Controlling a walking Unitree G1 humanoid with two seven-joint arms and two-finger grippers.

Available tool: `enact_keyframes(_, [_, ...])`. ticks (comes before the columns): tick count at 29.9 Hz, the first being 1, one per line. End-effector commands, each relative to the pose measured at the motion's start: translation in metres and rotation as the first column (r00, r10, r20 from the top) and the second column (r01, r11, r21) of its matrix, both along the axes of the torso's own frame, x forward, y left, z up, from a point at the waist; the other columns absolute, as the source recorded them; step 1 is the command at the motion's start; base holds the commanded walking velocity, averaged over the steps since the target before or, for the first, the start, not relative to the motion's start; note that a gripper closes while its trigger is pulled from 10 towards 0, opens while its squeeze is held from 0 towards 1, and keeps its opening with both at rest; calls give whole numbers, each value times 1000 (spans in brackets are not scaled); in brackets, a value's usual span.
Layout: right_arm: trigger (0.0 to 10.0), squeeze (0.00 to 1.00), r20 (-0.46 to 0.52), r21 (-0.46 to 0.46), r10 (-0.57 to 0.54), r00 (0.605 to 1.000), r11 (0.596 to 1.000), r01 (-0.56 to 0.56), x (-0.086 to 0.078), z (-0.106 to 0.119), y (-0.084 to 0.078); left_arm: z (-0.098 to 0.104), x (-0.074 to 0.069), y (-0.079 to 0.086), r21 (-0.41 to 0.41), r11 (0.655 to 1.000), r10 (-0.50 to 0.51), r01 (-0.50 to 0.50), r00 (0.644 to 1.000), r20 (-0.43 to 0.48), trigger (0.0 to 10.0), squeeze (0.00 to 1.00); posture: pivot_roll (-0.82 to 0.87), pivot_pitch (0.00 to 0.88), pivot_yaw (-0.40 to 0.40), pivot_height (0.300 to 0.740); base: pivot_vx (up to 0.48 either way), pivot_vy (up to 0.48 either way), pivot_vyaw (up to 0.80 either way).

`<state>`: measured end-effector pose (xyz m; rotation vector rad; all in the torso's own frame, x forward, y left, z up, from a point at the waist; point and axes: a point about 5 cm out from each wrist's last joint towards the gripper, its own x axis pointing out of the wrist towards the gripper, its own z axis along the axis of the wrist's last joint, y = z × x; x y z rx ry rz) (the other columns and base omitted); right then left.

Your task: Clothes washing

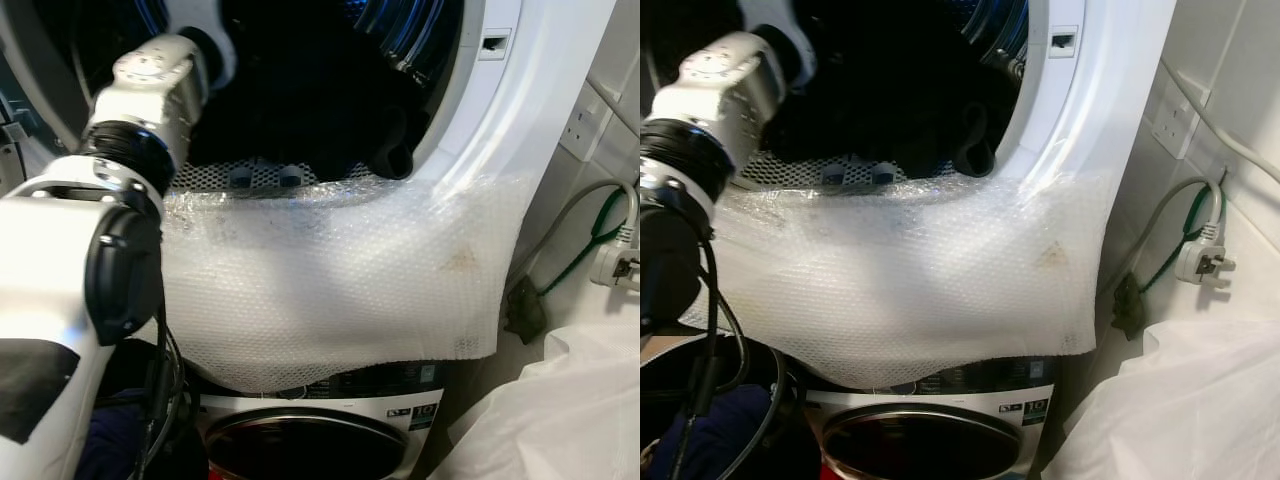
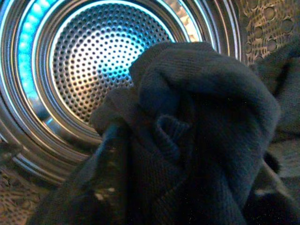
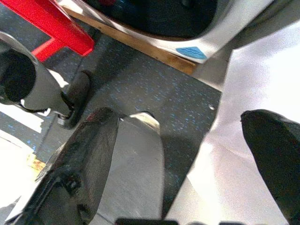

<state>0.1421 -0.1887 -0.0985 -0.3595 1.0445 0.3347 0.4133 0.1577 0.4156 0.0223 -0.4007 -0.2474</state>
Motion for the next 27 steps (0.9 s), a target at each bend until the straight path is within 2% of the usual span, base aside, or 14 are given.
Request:
enact_keyframes(1, [10000, 0, -62, -31, -3, 998, 1000, 2, -17, -4, -13, 4, -1, 11, -14, 999, 41, -41, 999, -5, 10000, 1000, -246, 0, 18, 740, 0, 0, 0])
enact_keyframes(5, [10000, 0, -60, -39, 1, 998, 999, -3, -15, -3, -16, -3, 1, 13, 31, 997, 73, -72, 997, -34, 10000, 1000, -247, 0, 13, 740, 0, 0, 0])
enact_keyframes(8, [10000, 0, -52, -40, 0, 999, 999, -2, -11, -2, -16, -4, 1, 5, 71, 997, 1, 2, 999, -46, 10000, 1000, -244, 0, 14, 740, 0, 0, 0])
enact_keyframes(10, [10000, 0, -51, -40, 1, 999, 999, -3, -11, -2, -16, -5, 1, 4, 78, 997, -11, 15, 999, -48, 10000, 1000, -244, 0, 14, 740, 0, 0, 0])
enact_keyframes(11, [10000, 0, -49, -36, 3, 999, 999, -5, -10, -2, -13, -5, 0, -2, 140, 988, -64, 69, 997, -43, 10000, 1000, -243, 0, 16, 740, 0, 0, 0])
enact_keyframes(12, [10000, 0, -48, -34, 3, 999, 999, -5, -10, -2, -12, -5, -1, -4, 165, 982, -82, 88, 996, -42, 10000, 1000, -242, 0, 19, 740, 0, 0, 0])
enact_keyframes(17, [10000, 0, -52, -24, 6, 999, 1000, -7, -12, -4, -7, -7, -1, -9, 232, 966, -102, 112, 993, -56, 10000, 1000, -229, 0, 26, 740, 0, 0, 0])
enact_keyframes(21, [10000, 0, -54, -20, 10, 998, 1000, -12, -12, -4, -4, -9, -2, -15, 288, 941, -164, 181, 983, -81, 10000, 1000, -219, 0, 30, 740, 0, 0, 0])
enact_keyframes(22, [10000, 0, -54, -19, 11, 998, 1000, -12, -11, -4, -3, -12, -2, -17, 338, 920, -175, 197, 980, -94, 10000, 1000, -215, 0, 34, 740, 0, 0, 0])
enact_keyframes(23, [10000, 0, -54, -19, 11, 998, 1000, -12, -11, -4, -3, -12, -2, -17, 338, 920, -175, 197, 980, -94, 10000, 1000, -215, 0, 34, 740, 0, 0, 0])
enact_keyframes(24, [10000, 0, -53, -18, 13, 998, 1000, -14, -11, -4, -2, -15, -3, -17, 364, 899, -214, 242, 970, -117, 10000, 1000, -213, 0, 38, 740, 0, 0, 0])
enact_keyframes(26, [10000, 0, -52, -16, 13, 999, 1000, -14, -11, -4, 0, -16, -4, -16, 357, 890, -252, 283, 959, -132, 10000, 1000, -214, 0, 40, 740, 0, 0, 0])
enact_keyframes(27, [10000, 0, -51, -15, 11, 999, 1000, -12, -11, -5, 1, -17, -5, -17, 385, 865, -286, 322, 947, -149, 10000, 1000, -214, 0, 42, 740, 0, 0, 0])
